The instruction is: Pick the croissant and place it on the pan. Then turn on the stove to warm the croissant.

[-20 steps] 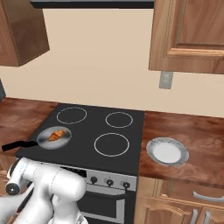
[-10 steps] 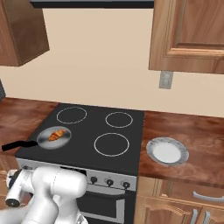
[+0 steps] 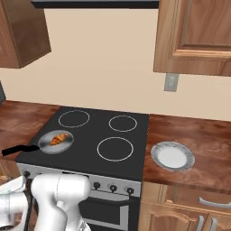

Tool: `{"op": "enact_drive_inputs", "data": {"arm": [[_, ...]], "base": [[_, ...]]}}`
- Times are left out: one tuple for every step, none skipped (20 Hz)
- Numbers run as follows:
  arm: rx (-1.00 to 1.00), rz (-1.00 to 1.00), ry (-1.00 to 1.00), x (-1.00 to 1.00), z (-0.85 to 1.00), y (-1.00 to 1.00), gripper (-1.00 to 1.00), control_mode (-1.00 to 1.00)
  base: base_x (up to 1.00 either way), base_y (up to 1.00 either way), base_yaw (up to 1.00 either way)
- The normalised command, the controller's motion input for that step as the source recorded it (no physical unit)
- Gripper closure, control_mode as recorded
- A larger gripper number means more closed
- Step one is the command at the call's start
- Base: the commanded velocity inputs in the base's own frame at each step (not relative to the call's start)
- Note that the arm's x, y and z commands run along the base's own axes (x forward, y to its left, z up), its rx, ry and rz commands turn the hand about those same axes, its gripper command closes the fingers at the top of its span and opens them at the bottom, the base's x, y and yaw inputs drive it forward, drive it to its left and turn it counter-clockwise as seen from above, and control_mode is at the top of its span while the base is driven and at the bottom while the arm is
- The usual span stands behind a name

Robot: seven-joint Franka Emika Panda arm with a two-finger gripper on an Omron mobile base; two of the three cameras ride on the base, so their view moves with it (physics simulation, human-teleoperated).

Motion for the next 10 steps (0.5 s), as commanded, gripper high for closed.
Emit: {"op": "enact_drive_inputs", "data": {"arm": [[-0.48,0.30,-0.46,0.00,0.91,1.00,1.00,-1.00],[-0.48,0.30,-0.45,0.00,0.92,1.00,1.00,-1.00],[-0.48,0.28,-0.45,0.00,0.91,1.00,1.00,-1.00],[-0.51,0.26,-0.45,0.00,0.88,1.00,1.00,-1.00],[-0.51,0.24,-0.44,0.00,0.88,1.00,1.00,-1.00],[-0.52,0.24,-0.42,0.00,0.89,1.00,1.00,-1.00],[-0.53,0.24,-0.39,0.00,0.91,1.00,1.00,-1.00],[-0.52,0.22,-0.33,0.00,0.81,1.00,1.00,-1.00],[-0.50,0.21,-0.29,0.00,0.81,0.87,1.00,-1.00],[-0.48,0.19,-0.22,0.00,0.71,0.67,1.00,-1.00]], "base": [[0.00,0.00,0.00],[0.00,0.00,0.00],[0.00,0.00,0.00],[0.00,0.00,0.00],[0.00,0.00,0.00],[0.00,0.00,0.00],[0.00,0.00,0.00],[0.00,0.00,0.00],[0.00,0.00,0.00],[0.00,0.00,0.00]]}}
